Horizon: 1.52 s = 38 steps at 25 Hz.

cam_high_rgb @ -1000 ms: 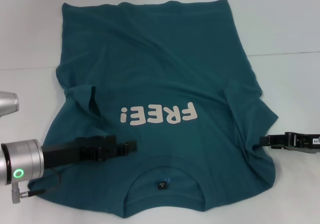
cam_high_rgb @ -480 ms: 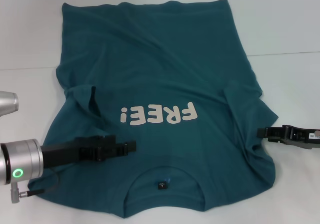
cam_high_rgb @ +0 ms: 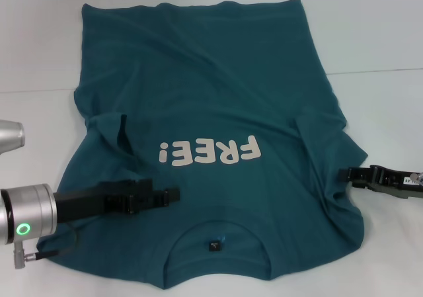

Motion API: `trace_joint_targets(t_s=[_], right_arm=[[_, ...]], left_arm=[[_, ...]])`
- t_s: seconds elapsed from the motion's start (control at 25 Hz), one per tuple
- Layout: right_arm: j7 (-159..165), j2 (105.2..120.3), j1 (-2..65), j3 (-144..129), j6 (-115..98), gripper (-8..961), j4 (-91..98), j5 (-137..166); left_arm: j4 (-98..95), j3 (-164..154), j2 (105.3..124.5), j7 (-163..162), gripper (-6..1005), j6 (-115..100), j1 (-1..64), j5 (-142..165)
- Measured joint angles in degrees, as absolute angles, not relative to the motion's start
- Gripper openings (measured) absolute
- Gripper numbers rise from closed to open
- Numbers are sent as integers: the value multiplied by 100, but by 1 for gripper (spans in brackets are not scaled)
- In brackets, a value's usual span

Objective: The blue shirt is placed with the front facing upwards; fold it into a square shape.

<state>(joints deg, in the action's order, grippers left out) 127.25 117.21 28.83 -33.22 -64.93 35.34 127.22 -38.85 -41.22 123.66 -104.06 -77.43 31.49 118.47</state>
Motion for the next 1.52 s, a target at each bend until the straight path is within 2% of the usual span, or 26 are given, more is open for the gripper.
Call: trace_joint_targets(t_s=[1.52], right_arm=[[12558,11777,3077,-3325,-6203,466,3261,12357]], left_arm=[[-3884,-4110,12339,-10414,876,-7766,3200,11856]])
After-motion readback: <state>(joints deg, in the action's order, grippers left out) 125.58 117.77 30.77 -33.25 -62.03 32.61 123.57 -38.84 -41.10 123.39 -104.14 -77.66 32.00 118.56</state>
